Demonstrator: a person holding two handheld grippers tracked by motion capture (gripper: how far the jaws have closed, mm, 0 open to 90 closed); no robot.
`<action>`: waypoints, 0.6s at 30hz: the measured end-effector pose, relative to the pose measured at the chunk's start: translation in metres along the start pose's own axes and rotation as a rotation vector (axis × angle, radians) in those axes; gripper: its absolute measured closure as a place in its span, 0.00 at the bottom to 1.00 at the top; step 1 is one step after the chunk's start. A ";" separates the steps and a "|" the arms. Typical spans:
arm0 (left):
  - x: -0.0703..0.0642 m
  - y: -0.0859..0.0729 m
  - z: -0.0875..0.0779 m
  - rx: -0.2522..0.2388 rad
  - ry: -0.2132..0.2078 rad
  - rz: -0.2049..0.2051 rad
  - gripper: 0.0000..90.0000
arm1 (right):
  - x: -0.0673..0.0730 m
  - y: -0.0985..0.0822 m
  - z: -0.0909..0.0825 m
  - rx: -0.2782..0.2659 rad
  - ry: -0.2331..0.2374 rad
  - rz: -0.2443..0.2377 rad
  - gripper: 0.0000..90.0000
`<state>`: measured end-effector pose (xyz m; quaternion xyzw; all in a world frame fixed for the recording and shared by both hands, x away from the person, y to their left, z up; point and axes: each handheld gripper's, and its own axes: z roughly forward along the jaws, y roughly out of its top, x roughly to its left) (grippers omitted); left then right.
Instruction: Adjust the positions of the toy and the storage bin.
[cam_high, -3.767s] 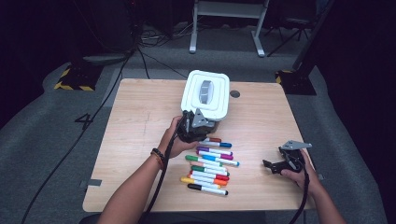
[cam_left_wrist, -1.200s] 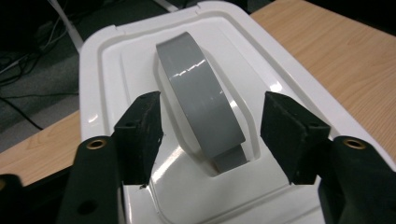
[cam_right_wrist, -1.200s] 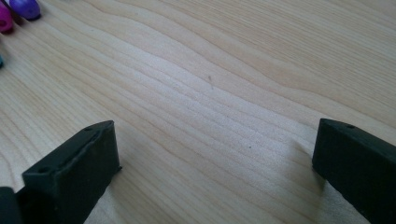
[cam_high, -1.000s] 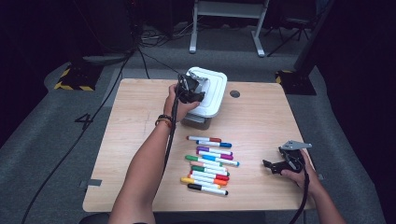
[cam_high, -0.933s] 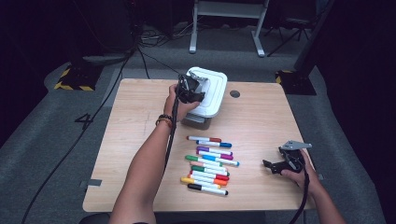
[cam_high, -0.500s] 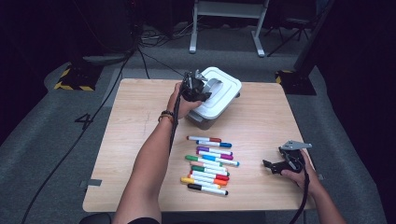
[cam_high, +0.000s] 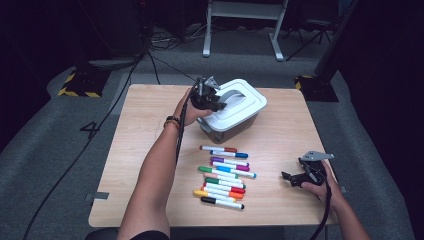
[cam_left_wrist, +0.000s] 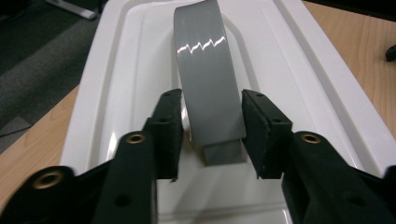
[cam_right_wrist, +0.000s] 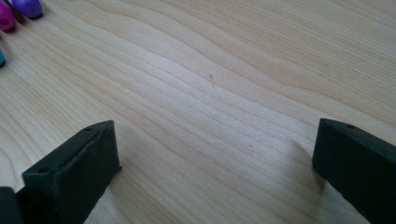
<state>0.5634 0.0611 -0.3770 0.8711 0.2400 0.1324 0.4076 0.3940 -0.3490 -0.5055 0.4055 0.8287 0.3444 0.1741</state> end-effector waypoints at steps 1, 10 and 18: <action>0.000 -0.002 -0.002 0.003 0.010 -0.014 0.53 | 0.000 0.000 0.000 0.000 0.000 0.000 0.01; -0.002 -0.014 -0.019 0.045 0.231 -0.242 0.20 | 0.000 0.000 0.000 0.000 0.000 0.000 0.01; -0.005 -0.040 -0.032 0.007 0.282 -0.387 0.21 | 0.000 0.000 0.000 0.000 0.000 0.000 0.01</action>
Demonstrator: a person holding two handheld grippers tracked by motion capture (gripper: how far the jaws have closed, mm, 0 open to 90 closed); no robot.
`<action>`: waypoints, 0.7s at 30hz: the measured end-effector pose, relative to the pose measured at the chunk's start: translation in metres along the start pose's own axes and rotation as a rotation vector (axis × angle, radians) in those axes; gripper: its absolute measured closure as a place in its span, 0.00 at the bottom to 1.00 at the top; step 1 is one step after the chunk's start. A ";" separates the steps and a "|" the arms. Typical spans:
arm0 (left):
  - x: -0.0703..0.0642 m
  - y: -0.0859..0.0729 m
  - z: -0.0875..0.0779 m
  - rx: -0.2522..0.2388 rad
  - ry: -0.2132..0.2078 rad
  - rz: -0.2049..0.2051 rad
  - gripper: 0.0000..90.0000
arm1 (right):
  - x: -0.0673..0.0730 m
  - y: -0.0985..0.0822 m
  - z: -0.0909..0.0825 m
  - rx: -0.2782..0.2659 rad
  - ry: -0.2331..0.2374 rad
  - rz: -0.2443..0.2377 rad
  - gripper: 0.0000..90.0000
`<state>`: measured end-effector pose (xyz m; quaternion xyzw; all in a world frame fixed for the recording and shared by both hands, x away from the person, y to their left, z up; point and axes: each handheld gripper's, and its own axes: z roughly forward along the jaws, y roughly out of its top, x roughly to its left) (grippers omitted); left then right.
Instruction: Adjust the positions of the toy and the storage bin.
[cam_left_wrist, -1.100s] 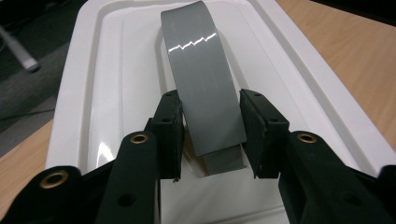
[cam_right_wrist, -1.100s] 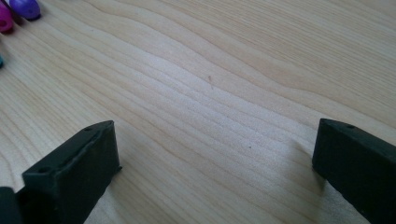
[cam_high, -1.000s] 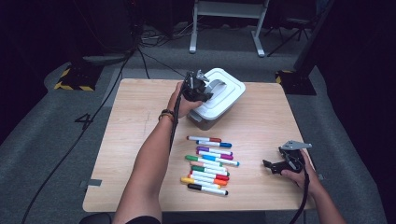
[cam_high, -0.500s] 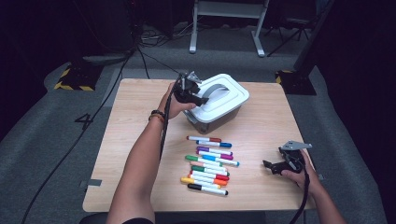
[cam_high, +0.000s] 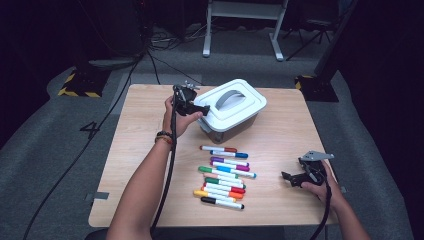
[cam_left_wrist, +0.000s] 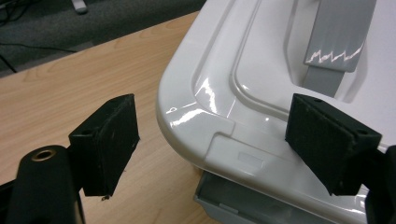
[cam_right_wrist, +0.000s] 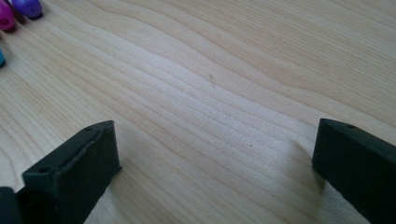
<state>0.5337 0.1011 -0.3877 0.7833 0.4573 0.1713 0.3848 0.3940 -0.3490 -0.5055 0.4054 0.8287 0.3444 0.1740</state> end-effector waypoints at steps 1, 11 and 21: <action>0.002 -0.003 0.000 -0.004 -0.037 -0.053 0.24 | 0.000 0.000 0.000 0.000 0.000 0.000 0.01; 0.026 -0.010 0.009 -0.075 -0.202 -0.109 0.34 | 0.000 0.000 0.000 0.000 -0.002 0.000 0.01; 0.025 0.009 0.031 -0.092 -0.265 -0.003 0.45 | 0.001 0.000 0.000 0.001 -0.006 0.004 0.01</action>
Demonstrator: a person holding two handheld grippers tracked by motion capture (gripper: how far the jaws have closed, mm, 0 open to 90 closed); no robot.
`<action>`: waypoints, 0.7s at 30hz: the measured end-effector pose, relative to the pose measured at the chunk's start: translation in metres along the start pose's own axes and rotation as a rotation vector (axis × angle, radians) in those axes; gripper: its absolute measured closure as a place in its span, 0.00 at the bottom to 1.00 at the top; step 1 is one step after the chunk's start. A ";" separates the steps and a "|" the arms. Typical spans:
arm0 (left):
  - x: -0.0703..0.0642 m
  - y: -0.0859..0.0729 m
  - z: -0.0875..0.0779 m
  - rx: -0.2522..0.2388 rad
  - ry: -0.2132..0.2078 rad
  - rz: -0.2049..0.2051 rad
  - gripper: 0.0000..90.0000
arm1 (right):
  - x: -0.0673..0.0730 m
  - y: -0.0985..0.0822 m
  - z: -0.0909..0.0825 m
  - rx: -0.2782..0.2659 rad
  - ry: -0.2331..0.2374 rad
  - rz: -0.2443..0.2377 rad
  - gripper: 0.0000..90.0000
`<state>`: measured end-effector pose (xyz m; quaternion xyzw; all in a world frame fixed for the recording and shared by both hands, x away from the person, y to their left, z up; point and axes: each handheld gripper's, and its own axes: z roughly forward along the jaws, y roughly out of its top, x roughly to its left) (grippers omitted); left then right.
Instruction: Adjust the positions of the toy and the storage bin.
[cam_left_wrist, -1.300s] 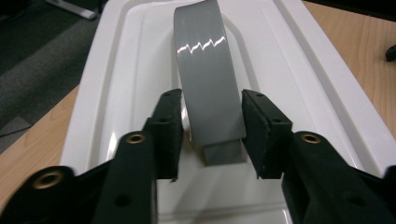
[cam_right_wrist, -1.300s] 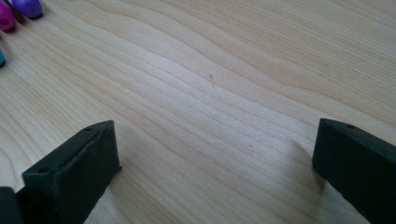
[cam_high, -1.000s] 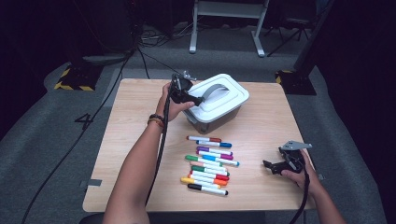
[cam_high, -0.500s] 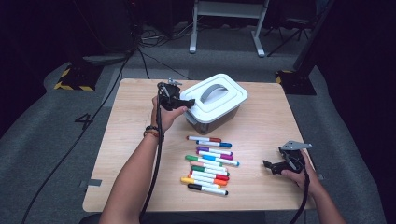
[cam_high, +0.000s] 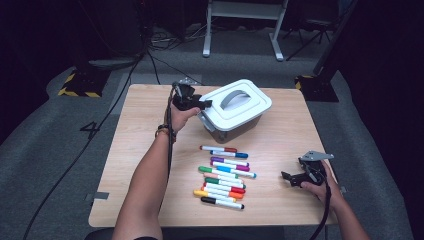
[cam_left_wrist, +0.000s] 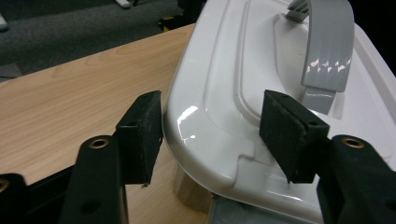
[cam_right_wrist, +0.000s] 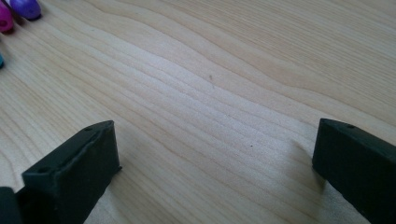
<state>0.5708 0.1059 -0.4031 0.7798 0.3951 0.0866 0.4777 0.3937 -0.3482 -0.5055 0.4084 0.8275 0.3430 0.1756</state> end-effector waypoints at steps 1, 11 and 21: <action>0.000 0.000 0.000 0.000 0.000 0.000 0.47 | 0.000 0.000 0.000 0.000 0.000 0.000 0.01; -0.014 0.009 0.017 0.029 -0.083 0.101 0.48 | 0.000 0.000 0.000 0.000 0.000 0.000 0.01; -0.038 0.000 -0.031 -0.023 0.046 0.191 0.25 | -0.009 0.016 -0.013 -0.056 -0.057 0.049 0.19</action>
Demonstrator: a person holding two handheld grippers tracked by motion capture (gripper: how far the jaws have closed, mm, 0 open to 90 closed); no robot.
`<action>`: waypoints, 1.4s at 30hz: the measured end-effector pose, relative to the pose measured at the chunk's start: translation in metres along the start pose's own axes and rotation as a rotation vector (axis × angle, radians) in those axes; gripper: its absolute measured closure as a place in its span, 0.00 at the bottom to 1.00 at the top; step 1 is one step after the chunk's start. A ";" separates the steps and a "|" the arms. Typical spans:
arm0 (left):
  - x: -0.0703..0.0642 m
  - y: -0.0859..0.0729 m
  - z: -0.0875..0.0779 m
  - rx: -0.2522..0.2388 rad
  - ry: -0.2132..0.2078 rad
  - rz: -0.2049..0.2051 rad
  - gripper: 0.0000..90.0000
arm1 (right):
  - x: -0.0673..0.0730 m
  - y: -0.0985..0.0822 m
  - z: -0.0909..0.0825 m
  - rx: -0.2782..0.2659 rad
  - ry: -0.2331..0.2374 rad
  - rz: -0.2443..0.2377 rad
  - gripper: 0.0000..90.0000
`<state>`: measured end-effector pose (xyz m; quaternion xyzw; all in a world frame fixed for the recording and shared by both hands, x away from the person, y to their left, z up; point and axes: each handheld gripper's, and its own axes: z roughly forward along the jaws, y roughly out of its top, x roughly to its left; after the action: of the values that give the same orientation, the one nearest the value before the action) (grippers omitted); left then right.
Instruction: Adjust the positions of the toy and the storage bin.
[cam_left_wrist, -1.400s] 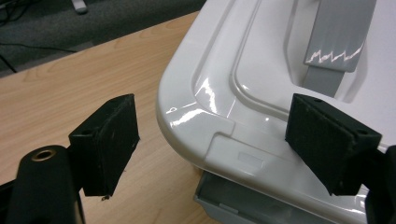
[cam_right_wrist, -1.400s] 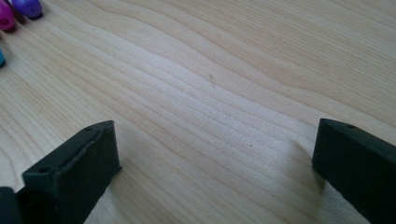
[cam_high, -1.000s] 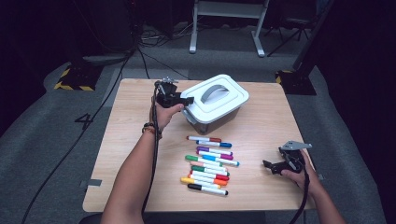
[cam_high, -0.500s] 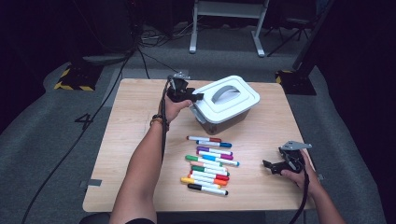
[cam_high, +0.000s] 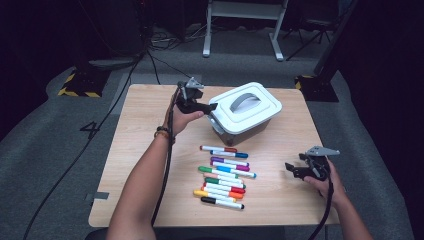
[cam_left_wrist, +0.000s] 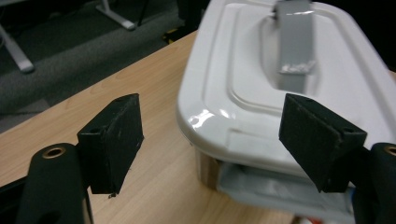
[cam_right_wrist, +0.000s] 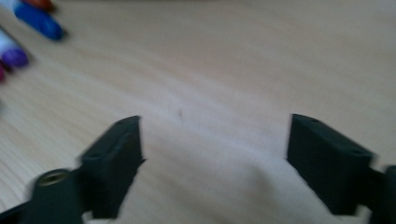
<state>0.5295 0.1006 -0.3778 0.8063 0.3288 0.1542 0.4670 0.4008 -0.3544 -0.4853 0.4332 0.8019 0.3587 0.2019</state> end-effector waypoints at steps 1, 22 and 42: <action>-0.004 -0.006 -0.009 0.005 0.010 0.028 0.25 | -0.003 0.007 -0.005 -0.034 0.001 0.006 0.24; -0.038 -0.067 0.002 0.110 -0.028 0.067 0.27 | -0.038 0.180 0.046 -0.207 0.006 0.144 0.24; -0.023 -0.076 0.018 0.136 0.099 0.056 0.31 | -0.009 0.184 0.061 -0.106 0.141 0.099 0.32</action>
<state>0.4932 0.0999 -0.4507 0.8363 0.3386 0.1842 0.3899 0.5454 -0.2697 -0.3875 0.4347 0.7716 0.4396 0.1496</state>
